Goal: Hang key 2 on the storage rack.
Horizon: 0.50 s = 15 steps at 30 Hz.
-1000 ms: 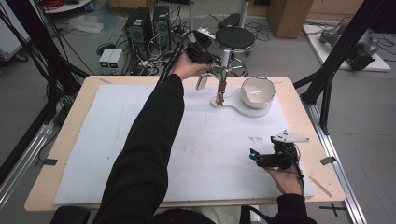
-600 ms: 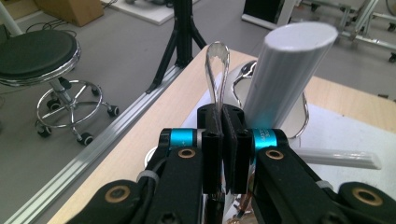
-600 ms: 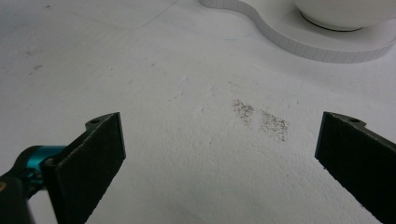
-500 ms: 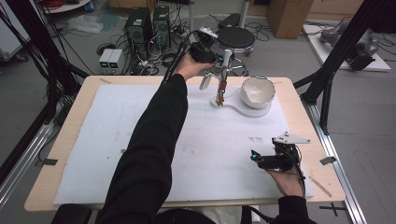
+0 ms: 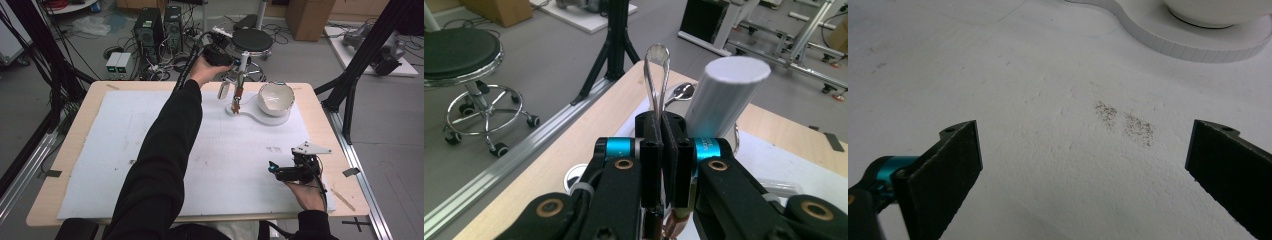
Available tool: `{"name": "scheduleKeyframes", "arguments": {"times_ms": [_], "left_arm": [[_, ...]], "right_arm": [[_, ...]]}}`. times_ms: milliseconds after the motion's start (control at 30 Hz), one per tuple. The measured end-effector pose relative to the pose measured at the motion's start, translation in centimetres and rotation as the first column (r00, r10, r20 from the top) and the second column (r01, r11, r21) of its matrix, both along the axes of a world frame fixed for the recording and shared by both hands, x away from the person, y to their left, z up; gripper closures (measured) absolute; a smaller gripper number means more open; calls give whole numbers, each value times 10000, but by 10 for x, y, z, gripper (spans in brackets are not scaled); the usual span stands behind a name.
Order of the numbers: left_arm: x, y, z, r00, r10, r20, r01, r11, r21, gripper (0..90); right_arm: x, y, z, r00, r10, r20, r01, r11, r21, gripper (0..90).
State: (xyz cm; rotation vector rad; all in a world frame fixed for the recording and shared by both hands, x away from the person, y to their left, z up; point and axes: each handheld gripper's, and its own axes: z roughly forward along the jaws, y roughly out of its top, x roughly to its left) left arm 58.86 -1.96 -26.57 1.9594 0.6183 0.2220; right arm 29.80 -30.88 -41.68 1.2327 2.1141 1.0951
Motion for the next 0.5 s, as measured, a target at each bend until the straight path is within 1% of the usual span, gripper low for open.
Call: {"name": "scheduleKeyframes", "arguments": {"times_ms": [100,200,267,367,500], "left_arm": [[3,0,-3,10000,89,15,-89,9997,-249,865],[4,2,-2,9998,172,63,-170,9997,-201,865],[5,4,-2,9997,185,160,-184,9998,-88,865],[4,5,1,9993,271,269,-266,9995,-188,865],[4,8,4,9983,433,388,-425,9989,-203,865]], "right_arm": [[0,-1,0,10000,-24,-26,24,10000,31,7],[0,-2,-1,10000,-35,-13,35,10000,-10,7],[0,-1,-1,10000,-49,-56,49,10000,0,7],[0,-1,-1,10000,-37,-55,37,10000,-24,7],[0,0,-1,10000,-35,-44,35,10000,-35,7]]}}
